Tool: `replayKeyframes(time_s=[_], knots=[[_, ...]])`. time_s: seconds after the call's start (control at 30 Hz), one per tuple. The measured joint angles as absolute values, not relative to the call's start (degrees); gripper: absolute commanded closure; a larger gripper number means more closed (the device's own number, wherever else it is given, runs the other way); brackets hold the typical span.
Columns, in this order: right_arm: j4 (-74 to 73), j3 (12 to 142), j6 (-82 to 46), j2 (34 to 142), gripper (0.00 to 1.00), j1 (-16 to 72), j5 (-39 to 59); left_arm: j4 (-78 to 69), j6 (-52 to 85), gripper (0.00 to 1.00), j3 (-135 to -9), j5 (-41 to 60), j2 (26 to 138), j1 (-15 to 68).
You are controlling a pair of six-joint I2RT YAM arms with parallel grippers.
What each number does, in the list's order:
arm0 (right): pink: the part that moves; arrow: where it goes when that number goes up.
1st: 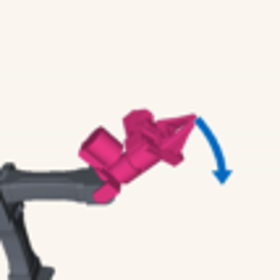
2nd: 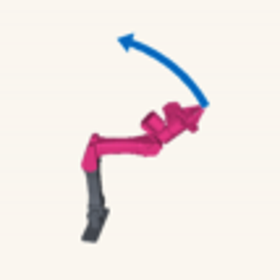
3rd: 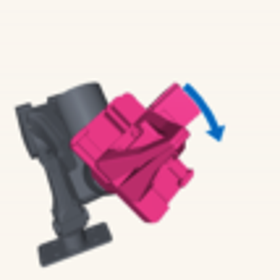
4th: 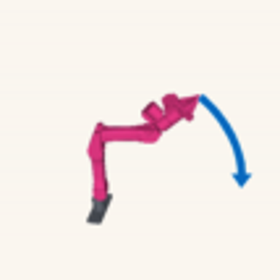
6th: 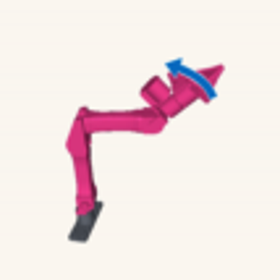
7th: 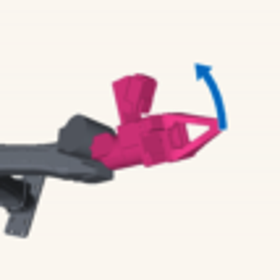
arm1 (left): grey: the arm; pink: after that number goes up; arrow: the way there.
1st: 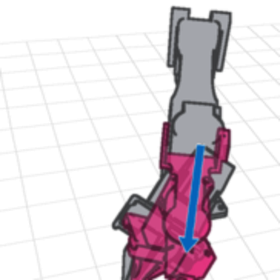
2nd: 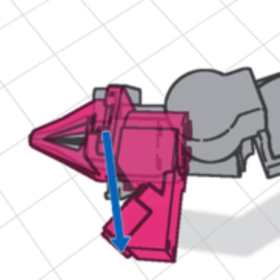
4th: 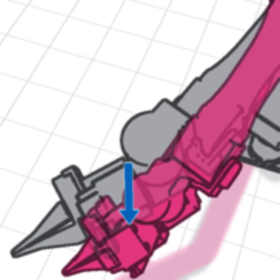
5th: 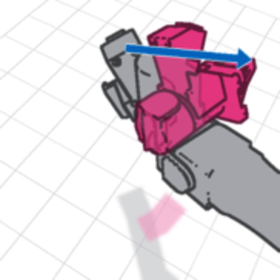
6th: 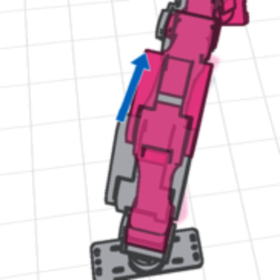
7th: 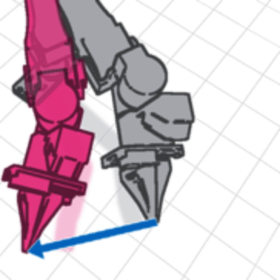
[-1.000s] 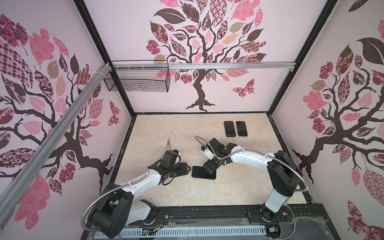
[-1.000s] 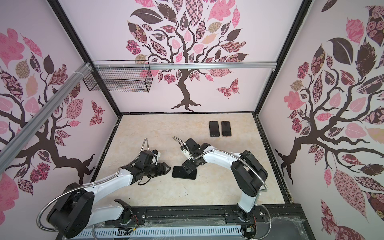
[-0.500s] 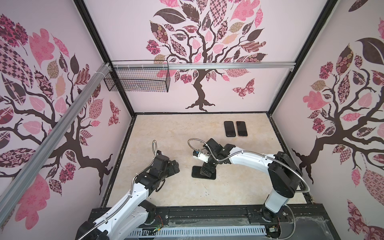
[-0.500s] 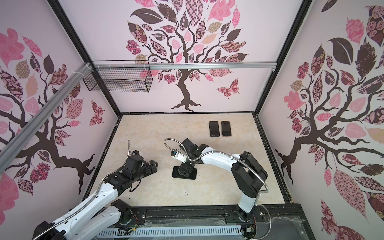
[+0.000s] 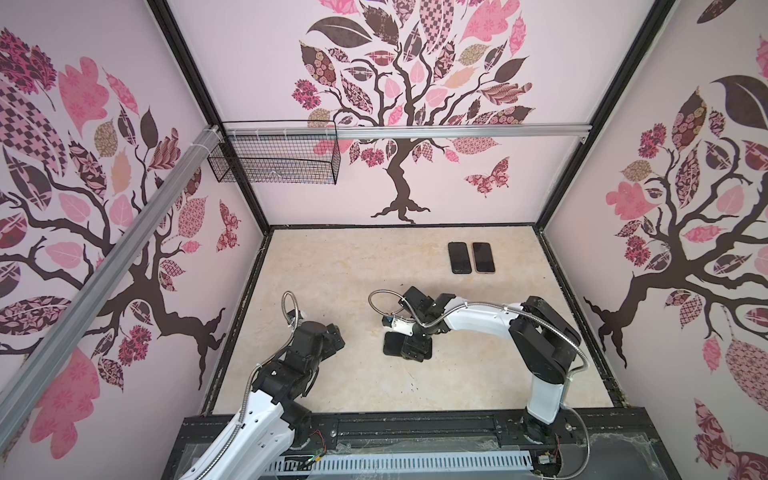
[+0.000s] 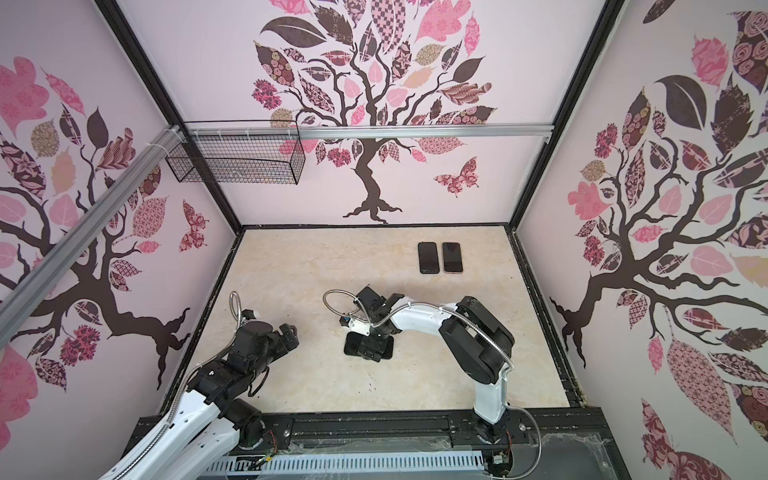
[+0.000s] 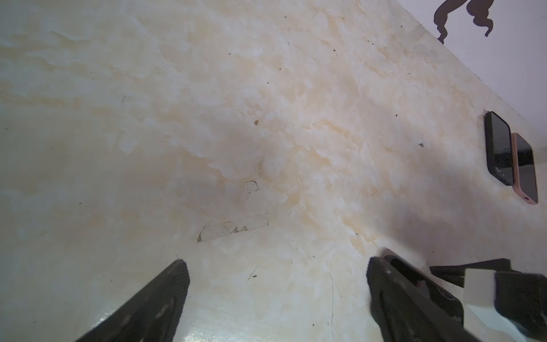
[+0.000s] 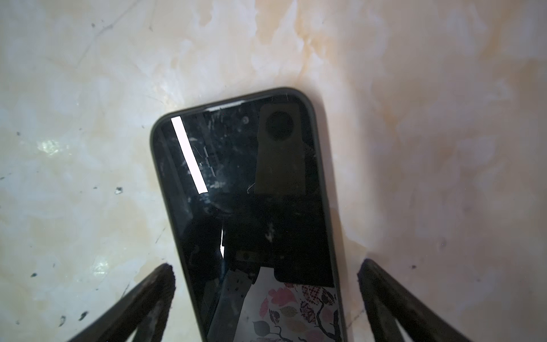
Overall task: Put the phone into the phone case
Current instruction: 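Grasp the cased phone with the right gripper while the left gripper releases and withdraws, then carry the cased phone with the right gripper toward the phones at the far edge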
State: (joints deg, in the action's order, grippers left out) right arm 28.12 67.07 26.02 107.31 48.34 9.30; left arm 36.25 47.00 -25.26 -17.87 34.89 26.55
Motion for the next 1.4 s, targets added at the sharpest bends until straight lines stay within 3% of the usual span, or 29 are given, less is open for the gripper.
replayKeyframes(time_s=[0.57,0.73,1.2,1.4], knots=[[28.51,67.92,27.62,108.25,0.04,50.39,4.67,36.47,46.50,0.03,-25.26,-17.87,36.27,26.55],[30.61,69.45,26.06,109.06,0.09,51.07,3.05,36.27,46.44,0.03,-25.26,-17.78,36.27,26.55],[32.40,71.64,15.00,110.39,0.56,50.78,2.22,36.07,46.26,0.03,-25.26,-17.43,35.59,26.55],[24.58,66.39,8.71,107.24,0.66,47.20,4.89,36.07,46.28,0.03,-25.26,-17.32,34.50,26.55]])
